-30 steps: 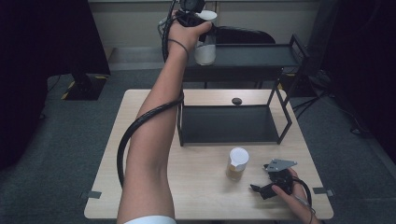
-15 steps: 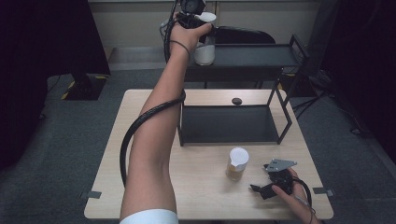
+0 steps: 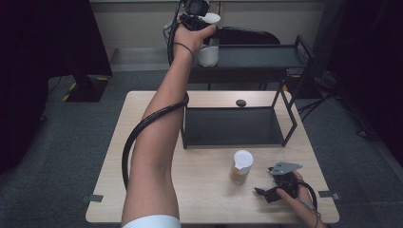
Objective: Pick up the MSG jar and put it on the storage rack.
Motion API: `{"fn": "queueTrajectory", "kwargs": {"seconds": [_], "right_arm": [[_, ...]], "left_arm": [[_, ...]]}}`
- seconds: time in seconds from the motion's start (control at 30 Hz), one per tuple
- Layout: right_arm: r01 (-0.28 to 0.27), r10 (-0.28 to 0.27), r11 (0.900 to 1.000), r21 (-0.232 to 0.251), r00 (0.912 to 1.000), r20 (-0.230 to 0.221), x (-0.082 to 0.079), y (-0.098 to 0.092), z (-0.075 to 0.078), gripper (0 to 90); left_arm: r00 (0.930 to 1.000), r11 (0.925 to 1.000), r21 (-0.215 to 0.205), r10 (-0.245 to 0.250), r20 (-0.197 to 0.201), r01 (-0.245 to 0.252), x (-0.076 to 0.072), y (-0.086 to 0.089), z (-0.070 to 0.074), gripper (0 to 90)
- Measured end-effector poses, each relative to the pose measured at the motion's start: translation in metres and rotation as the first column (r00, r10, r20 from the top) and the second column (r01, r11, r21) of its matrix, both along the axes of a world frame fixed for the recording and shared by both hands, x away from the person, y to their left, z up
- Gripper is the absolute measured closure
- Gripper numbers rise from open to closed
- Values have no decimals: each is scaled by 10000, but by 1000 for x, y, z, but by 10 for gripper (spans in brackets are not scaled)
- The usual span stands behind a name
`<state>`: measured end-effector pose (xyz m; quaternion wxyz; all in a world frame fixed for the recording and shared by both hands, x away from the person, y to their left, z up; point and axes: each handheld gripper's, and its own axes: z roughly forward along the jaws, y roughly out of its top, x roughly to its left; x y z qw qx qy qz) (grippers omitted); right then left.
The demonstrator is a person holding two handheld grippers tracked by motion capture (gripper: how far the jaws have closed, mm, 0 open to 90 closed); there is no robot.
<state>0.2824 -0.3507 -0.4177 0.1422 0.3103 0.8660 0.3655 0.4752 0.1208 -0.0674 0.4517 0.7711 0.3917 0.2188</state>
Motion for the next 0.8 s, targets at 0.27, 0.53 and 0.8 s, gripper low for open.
{"fn": "queueTrajectory", "kwargs": {"seconds": [0.27, 0.53, 0.8], "right_arm": [[1, -1, 10000, 0, 10000, 0, 0, 0, 0, 0], [-1, 1, 10000, -1, 10000, -1, 0, 0, 0, 0], [0, 0, 10000, -2, 10000, -4, 0, 0, 0, 0]], "left_arm": [[9995, 9995, -91, 315, 61, -315, -2, -4, -3, 235], [9986, 9983, -260, 529, -98, -531, -9, -5, -6, 81], [9984, 9980, -290, 562, 6, -561, -21, -3, -10, 25]]}}
